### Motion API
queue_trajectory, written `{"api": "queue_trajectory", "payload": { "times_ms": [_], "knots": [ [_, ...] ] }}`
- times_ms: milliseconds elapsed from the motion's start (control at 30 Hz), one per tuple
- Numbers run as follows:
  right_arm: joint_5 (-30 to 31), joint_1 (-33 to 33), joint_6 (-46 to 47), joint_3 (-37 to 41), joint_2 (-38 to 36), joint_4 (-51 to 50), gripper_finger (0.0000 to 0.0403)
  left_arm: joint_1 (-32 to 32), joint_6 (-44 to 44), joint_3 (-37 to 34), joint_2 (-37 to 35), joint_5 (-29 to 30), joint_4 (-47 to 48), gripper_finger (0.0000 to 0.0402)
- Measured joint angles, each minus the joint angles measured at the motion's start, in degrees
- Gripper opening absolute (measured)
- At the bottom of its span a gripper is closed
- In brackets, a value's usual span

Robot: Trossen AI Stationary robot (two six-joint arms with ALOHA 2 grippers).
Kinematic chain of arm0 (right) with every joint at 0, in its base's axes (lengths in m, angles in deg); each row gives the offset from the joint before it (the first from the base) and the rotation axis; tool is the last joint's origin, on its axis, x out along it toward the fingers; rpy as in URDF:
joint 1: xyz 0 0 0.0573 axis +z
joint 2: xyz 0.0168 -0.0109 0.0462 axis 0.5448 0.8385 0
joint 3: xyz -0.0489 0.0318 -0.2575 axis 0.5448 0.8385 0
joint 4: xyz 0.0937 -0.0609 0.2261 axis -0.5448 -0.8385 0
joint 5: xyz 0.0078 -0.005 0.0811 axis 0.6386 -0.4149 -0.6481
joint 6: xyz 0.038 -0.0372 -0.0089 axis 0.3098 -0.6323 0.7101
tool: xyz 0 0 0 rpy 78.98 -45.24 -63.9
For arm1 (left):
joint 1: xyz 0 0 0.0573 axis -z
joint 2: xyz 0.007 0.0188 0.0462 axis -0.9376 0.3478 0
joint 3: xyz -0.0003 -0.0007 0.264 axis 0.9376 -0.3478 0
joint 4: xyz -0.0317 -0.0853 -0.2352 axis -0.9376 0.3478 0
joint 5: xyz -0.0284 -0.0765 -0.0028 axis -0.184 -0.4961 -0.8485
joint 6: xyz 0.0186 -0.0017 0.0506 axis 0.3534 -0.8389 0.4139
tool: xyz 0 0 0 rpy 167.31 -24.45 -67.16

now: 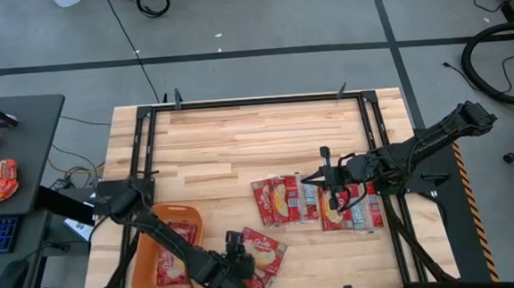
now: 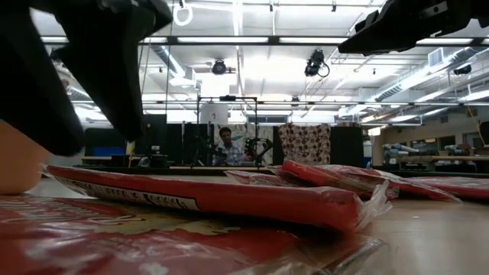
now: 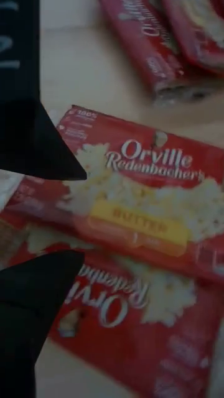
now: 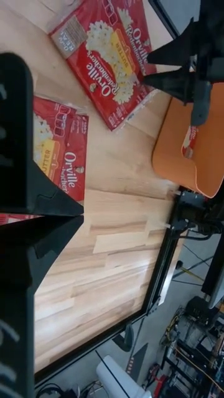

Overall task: Sort popcorn bags into baskets
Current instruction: Put the popcorn bag into the orange bin

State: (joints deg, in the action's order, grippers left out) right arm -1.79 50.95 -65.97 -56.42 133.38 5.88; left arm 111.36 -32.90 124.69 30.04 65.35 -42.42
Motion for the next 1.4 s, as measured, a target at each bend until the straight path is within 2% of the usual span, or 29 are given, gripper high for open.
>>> {"api": "queue_trajectory", "payload": {
  "times_ms": [300, 667, 800, 1000, 1067, 1200, 1400],
  "knots": [
    [0.1, 0.0, 0.0, 0.0, 0.0, 0.0, 0.0012, 0.9, 2.6, 0.0, 1.2, 2.4, 4.8, 0.0172],
    [0.2, 0.0, 0.0, 0.0, 0.0, -0.1, 0.0011, 0.8, 5.5, 0.0, 4.0, 3.2, 5.1, 0.0148],
    [0.2, 0.0, 0.0, 0.0, 0.0, 0.0, 0.0011, 0.7, 3.5, 0.0, 4.0, 3.3, 5.3, 0.0114],
    [0.2, 0.0, 0.0, 0.0, 0.0, 0.0, 0.0011, -0.3, -4.0, 0.6, 3.6, 3.2, 9.0, 0.0029],
    [0.2, 0.0, 0.0, 0.0, 0.0, 0.0, 0.0011, -0.6, -5.9, 2.2, 3.5, 3.0, 11.5, 0.0011],
    [0.2, 0.0, 0.0, 0.0, 0.0, 0.0, 0.0011, -1.2, -7.2, 7.9, 3.4, 2.7, 19.9, 0.0010],
    [0.2, 0.0, 0.4, 0.0, 0.0, 0.1, 0.0011, -2.0, -13.3, 23.1, 3.1, 1.8, 36.4, 0.0007]
  ]
}}
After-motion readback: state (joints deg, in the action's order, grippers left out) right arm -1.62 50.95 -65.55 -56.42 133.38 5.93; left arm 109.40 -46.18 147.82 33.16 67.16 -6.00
